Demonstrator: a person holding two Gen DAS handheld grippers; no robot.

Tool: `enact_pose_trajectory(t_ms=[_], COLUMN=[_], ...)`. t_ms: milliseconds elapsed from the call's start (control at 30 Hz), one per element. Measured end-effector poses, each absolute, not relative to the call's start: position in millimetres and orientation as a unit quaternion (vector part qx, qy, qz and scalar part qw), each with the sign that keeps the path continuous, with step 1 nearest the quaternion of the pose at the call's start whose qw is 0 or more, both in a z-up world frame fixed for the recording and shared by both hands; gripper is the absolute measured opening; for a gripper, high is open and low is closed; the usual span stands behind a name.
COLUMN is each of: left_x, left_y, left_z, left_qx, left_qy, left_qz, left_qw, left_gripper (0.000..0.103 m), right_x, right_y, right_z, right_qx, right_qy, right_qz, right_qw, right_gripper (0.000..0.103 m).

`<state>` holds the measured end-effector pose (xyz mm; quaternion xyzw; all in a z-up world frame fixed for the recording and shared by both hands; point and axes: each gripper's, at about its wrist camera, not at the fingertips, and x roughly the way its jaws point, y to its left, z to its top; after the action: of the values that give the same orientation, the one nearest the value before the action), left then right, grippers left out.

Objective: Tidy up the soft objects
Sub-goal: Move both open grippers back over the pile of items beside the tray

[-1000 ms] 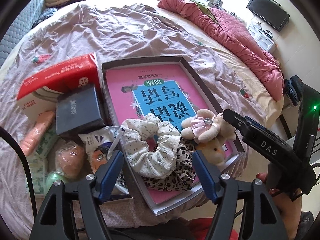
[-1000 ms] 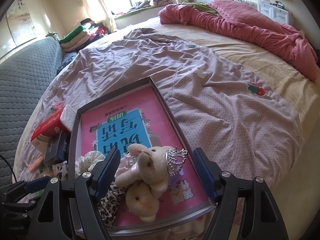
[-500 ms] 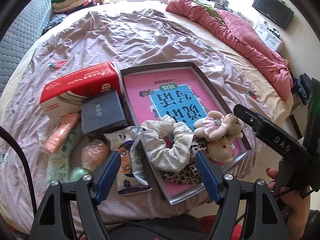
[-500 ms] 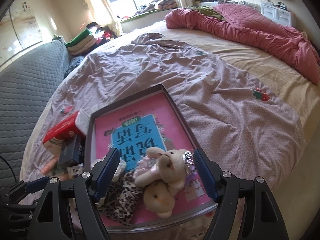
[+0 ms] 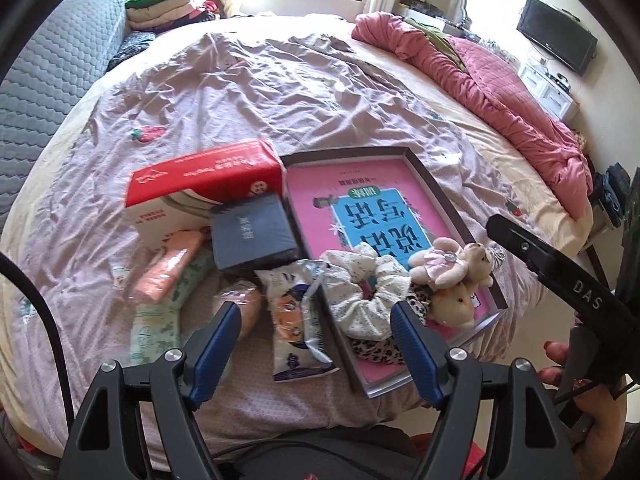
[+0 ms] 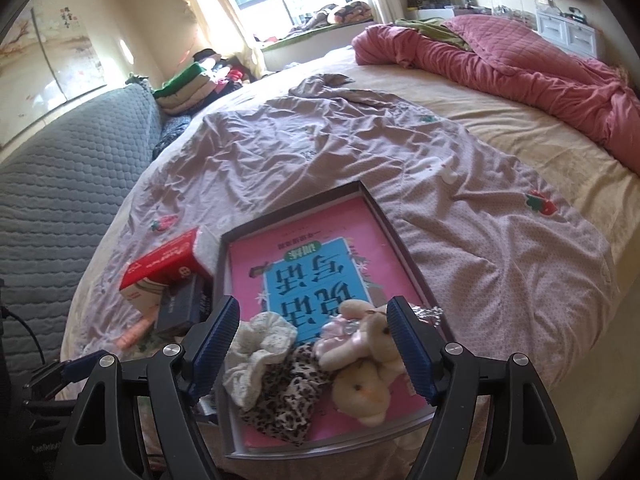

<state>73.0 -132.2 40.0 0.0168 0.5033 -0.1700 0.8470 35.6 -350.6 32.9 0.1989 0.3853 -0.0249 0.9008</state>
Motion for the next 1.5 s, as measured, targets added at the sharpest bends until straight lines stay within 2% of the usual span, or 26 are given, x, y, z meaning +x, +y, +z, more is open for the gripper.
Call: enact_pose_trajectory(t_ms=[867, 1500], left_x=[64.7, 51.6], left_y=[-42.8, 4.9], left_z=[92.2, 92.1], left_qx=[-0.009, -0.016], left_qy=[0.49, 0.497], left_qz=[-0.1, -0.081], left_qw=[0.866, 0.864], left_gripper=[0.076, 0.076], right_x=[24.2, 26.1], right_y=[-271.3, -216.6], right_z=[115.8, 108.5], right_qx=[0.175, 0.166], right_qy=[0.335, 0.367], right_qz=[0.078, 0.138], right_qw=[0.923, 0.905], right_gripper=[0.078, 0.078])
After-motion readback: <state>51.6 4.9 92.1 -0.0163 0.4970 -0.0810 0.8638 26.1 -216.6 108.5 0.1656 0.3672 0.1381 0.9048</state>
